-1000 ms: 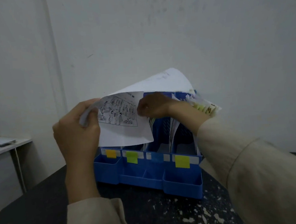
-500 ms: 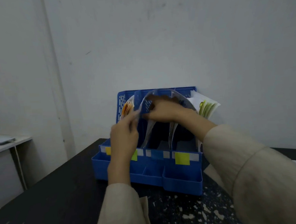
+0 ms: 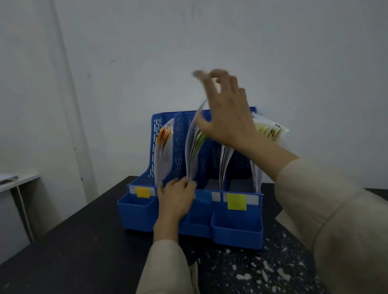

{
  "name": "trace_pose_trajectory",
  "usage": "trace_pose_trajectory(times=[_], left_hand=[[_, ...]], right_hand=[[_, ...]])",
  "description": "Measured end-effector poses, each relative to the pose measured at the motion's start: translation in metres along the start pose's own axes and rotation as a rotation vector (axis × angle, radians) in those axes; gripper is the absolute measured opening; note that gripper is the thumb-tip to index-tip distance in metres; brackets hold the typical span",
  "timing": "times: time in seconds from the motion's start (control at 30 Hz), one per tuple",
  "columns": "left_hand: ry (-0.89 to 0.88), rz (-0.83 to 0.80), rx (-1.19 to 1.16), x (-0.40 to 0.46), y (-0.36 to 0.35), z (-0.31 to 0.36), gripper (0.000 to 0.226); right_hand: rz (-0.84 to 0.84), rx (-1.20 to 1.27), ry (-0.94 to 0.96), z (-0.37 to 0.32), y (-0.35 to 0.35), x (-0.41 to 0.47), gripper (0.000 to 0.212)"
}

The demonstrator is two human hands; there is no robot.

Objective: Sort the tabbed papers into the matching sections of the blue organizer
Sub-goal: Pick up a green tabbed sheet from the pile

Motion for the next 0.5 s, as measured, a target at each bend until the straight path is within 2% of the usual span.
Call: trace_pose_trajectory(times=[0.03,0.1,0.13,0.2,0.27,0.33,0.43,0.5], left_hand=[[0.003,-0.019,0.006,0.001,-0.001,-0.001,0.031],[-0.005,-0.015,0.006,0.002,-0.002,-0.003,0.028],[-0.014,0.002,0.018,0.003,-0.003,-0.005,0.029],[-0.039,0.048,0.018,0.003,-0.002,-0.005,0.03],[-0.103,0.086,-0.049,0.001,0.002,-0.003,0.03],[-0.158,0.151,-0.247,-0.001,0.008,-0.004,0.014],[-0.075,0.318,-0.364,-0.005,0.021,-0.021,0.036],[-0.014,0.431,-0.353,-0.008,0.029,-0.039,0.039]], right_hand=[[-0.028,-0.107,0.169,-0.006,-0.002,-0.002,0.063],[-0.316,-0.294,0.433,-0.018,-0.008,-0.009,0.056],[-0.493,-0.402,0.509,-0.022,-0.014,-0.014,0.052],[-0.689,-0.585,0.598,-0.027,-0.026,-0.025,0.044],[-0.758,-0.672,0.625,-0.029,-0.036,-0.033,0.035],[-0.755,-0.692,0.638,-0.027,-0.043,-0.039,0.028],[-0.772,-0.716,0.675,-0.027,-0.051,-0.045,0.027],[-0.818,-0.707,0.67,-0.029,-0.055,-0.048,0.029]])
Point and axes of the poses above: each hand's wrist, its own x-axis towards the middle knuckle, its own y-axis out of the back of the hand, z = x × y, the point moved 2 cm from there along x, towards the middle knuckle, and after that the axes turned 1 degree about z, right-handed, at the moved point
